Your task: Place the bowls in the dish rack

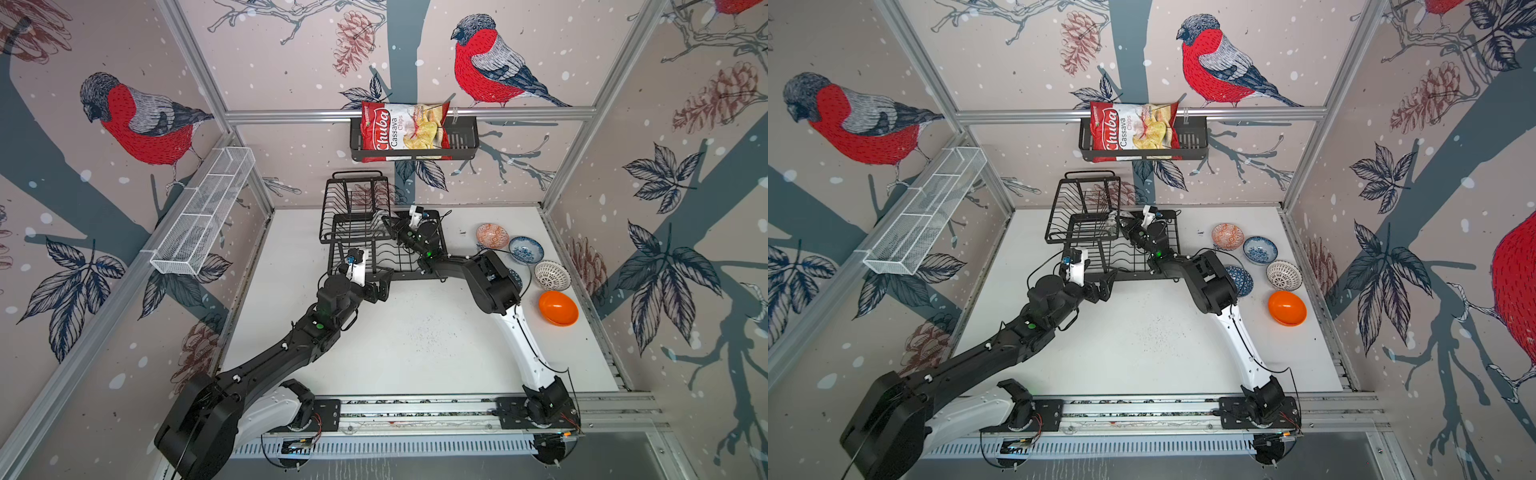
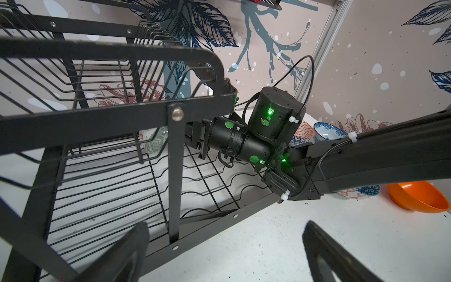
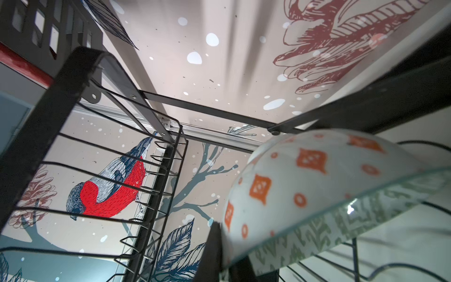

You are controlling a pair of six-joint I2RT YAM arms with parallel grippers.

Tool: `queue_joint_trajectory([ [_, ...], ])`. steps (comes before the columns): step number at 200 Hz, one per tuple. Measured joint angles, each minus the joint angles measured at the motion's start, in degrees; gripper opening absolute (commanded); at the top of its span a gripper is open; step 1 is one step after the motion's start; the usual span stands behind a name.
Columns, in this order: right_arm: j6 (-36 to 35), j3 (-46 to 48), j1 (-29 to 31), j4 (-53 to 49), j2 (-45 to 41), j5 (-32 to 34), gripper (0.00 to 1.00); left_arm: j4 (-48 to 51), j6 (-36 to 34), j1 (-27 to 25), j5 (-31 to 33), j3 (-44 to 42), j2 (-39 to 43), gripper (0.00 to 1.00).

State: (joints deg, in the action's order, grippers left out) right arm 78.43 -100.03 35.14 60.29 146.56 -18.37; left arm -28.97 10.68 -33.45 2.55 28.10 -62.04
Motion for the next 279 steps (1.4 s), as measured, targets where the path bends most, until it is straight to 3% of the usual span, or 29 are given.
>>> queue_joint_trajectory([
  [172,8.59,-5.68,0.44,3.08,4.79,1.9,0.0,0.0,0.02,0.0,-0.87,0.11,-0.2,0.98],
  [279,8.09,-2.67,0.81,-1.97,1.9,4.72,0.0,0.0,0.04,0.0,-0.85,-0.02,0.55,0.98],
])
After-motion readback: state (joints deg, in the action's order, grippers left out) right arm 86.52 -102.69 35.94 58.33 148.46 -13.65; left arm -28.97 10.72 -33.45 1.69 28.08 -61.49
